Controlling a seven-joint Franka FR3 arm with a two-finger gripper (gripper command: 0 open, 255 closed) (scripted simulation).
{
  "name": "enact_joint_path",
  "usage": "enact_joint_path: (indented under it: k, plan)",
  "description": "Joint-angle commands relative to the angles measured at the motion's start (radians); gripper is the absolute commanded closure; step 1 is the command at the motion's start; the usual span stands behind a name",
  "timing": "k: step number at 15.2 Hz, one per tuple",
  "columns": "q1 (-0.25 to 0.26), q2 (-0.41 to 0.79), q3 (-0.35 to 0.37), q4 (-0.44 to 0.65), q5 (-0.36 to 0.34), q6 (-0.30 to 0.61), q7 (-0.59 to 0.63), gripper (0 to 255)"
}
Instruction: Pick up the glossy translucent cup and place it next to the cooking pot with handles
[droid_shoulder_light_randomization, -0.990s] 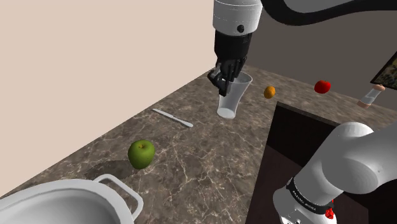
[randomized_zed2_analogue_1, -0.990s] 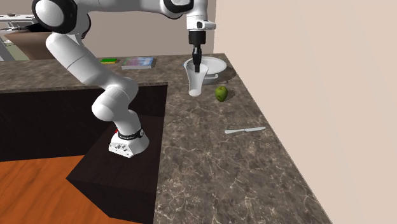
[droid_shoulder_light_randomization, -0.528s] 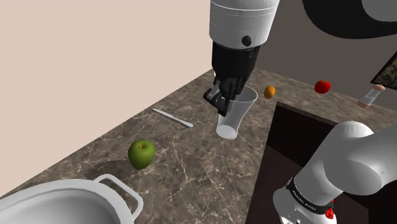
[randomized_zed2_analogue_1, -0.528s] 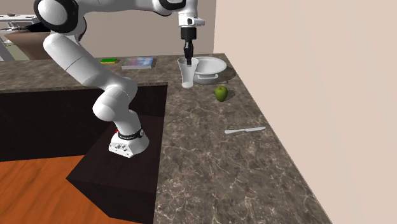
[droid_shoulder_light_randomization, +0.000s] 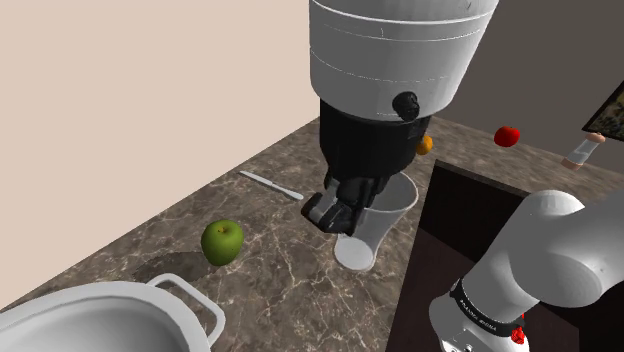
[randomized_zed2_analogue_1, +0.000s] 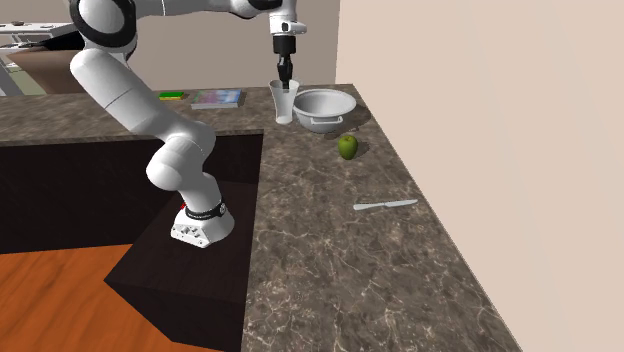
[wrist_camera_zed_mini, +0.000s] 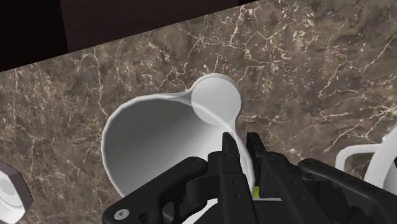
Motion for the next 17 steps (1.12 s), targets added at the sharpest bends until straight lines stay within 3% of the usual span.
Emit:
enact_joint_path:
  k: [1,7,9,11,12,13,14,15,16,17]
  plan:
    - [-0.006,0.031,0.056,0.044,0.009,-0.012,0.059,255]
    - [-0.056,0.156,0.265,0.192,0.001,-0.043,0.251,255]
    - [-0.094,0.22,0.366,0.251,-0.023,-0.052,0.33,255]
    - [-0.161,0.308,0.513,0.315,-0.071,-0.061,0.426,255]
    - [-0.231,0.371,0.635,0.349,-0.114,-0.067,0.488,255]
    - [-0.432,0.417,0.881,0.386,-0.146,-0.076,0.54,255]
    - [-0.585,0.369,1.022,0.425,-0.106,-0.086,0.526,255]
    - [-0.612,0.267,0.998,0.468,-0.018,-0.104,0.474,255]
    - [-0.666,0.211,1.03,0.512,0.03,-0.123,0.458,255]
    - [-0.659,0.214,1.028,0.495,0.028,-0.108,0.46,255]
